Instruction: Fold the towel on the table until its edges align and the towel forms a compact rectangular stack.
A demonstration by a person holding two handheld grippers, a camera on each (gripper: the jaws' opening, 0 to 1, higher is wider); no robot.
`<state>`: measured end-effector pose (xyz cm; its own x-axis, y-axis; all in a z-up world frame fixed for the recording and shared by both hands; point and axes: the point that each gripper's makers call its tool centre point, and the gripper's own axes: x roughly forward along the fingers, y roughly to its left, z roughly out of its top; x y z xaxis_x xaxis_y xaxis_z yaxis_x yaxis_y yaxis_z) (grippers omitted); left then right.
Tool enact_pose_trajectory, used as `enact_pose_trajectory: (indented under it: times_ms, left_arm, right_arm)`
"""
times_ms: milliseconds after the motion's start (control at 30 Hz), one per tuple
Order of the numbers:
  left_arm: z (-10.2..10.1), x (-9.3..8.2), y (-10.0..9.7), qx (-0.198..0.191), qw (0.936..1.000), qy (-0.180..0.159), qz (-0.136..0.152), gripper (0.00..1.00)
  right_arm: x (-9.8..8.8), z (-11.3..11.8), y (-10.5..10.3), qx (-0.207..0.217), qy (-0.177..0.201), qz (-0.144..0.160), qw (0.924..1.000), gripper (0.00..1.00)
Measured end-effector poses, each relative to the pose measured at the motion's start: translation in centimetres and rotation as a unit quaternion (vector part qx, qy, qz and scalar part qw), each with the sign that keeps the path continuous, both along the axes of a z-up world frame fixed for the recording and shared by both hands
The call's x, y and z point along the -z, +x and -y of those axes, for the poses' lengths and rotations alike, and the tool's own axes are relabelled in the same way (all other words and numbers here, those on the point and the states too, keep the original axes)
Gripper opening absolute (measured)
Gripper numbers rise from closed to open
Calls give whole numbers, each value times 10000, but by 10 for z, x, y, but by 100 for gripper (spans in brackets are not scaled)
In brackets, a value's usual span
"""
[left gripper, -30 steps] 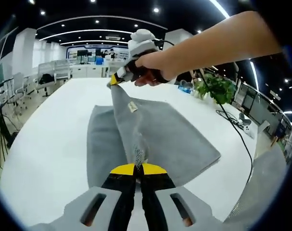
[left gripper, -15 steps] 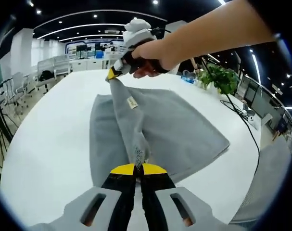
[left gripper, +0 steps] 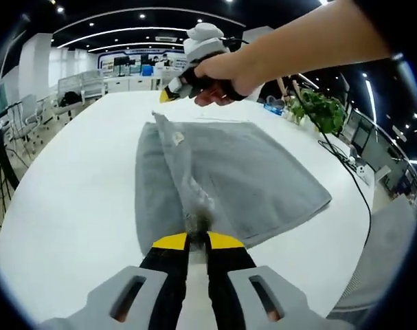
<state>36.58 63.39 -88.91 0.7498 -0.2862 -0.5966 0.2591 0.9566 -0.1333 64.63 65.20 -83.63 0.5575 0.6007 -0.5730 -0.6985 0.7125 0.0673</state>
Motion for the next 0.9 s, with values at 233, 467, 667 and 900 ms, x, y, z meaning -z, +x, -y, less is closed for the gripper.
enact_pose_trajectory:
  times_ms: [233, 467, 667, 900]
  left_arm:
    - [-13, 3, -6, -151, 9999, 42, -13, 16]
    - [-36, -6, -7, -473, 9966, 598, 303, 21]
    - [-32, -10, -2, -308, 9969, 603, 397, 16]
    - [-27, 3, 2, -107, 9973, 711, 118, 13]
  right_arm:
    - [-1, -3, -6, -75, 18, -6, 10000, 7]
    - [-3, 7, -9, -6, 35, -32, 10000, 6]
    - [-4, 25, -11, 66, -2, -39, 10000, 8]
    - [-8, 53, -8, 199, -54, -57, 9998, 12]
